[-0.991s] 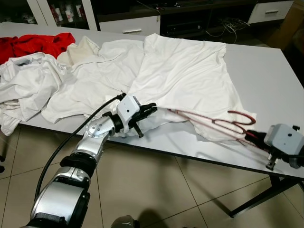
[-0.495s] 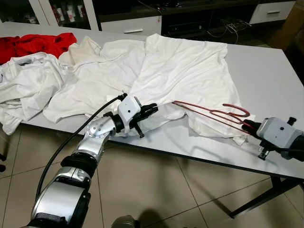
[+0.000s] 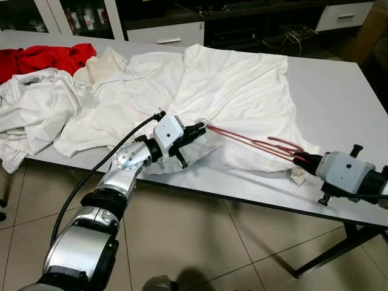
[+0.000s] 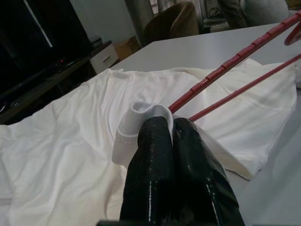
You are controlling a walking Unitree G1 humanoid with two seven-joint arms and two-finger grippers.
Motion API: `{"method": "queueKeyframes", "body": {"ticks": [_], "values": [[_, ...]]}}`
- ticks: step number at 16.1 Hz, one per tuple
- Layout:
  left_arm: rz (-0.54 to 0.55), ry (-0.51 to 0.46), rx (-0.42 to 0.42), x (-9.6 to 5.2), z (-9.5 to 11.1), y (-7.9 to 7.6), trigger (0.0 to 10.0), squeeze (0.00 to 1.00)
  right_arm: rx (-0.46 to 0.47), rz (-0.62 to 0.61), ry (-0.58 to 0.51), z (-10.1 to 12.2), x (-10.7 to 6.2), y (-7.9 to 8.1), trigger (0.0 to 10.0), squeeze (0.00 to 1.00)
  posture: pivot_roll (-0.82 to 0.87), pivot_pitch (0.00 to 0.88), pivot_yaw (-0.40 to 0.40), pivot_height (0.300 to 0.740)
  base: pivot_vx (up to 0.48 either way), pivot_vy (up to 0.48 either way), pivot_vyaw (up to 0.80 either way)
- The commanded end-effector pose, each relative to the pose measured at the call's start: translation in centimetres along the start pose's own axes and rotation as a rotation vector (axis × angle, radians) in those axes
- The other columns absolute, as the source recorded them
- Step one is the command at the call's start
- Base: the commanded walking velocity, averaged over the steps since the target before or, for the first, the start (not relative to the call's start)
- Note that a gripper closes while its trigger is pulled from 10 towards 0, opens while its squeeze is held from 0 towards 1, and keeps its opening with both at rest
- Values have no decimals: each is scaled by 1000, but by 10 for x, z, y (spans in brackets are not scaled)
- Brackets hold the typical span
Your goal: Hang hanger
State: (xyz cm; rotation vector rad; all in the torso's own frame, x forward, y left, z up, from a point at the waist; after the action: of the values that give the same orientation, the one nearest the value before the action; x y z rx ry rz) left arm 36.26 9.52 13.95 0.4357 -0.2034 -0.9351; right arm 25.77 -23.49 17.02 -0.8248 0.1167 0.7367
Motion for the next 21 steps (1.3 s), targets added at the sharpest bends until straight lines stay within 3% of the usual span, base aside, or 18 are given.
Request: {"method": "queueKeyframes", "body": {"ticks": [1, 4, 7, 9, 13, 16, 21], "values": [[-6, -9, 44, 3, 7, 5, 0, 0, -29, 18, -24, 8, -1, -2, 10000, 0, 99, 8, 48, 740, 0, 0, 0], [-5, -14, 78, 3, 11, 9, 0, 0, -37, 26, -1, 5, -1, -1, 10000, 0, 98, 7, 47, 740, 0, 0, 0], [-66, -27, 195, 6, 19, 5, 0, 0, -28, -73, 109, -10, 6, -14, 10000, 0, 100, 4, 43, 740, 0, 0, 0], [-104, -25, 250, 7, 22, 1, 0, 0, -15, -51, 161, -21, -11, -20, 10000, 0, 100, 4, 43, 740, 0, 0, 0], [-103, -18, 263, 5, 21, 5, 0, 0, 43, 10, 75, -5, -15, -13, 10000, 0, 102, 1, 49, 740, 0, 0, 0], [-99, -15, 273, 5, 23, 7, 0, 0, 85, 90, 14, 6, -12, 2, 10000, 0, 101, 0, 53, 740, 0, 0, 0], [-104, -9, 265, 5, 20, 5, 0, 0, 119, 134, 37, 5, -30, 1, 10000, 0, 94, 2, 55, 740, 0, 0, 0]]}}
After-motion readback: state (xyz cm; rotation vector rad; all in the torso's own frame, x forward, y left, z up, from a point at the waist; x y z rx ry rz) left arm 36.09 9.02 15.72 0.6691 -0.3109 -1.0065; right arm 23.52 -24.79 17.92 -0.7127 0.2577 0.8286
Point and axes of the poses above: a point about 5 cm out from each wrist's last joint towards the gripper, its own x axis pointing out of the wrist towards the gripper, its own z axis along the axis of the wrist's last joint, y = z × x, the point moved 2 cm from there along x, pointing out of the wrist towards the gripper, and after that the axes turned 3 degrees about x, right-handed, at the moved point
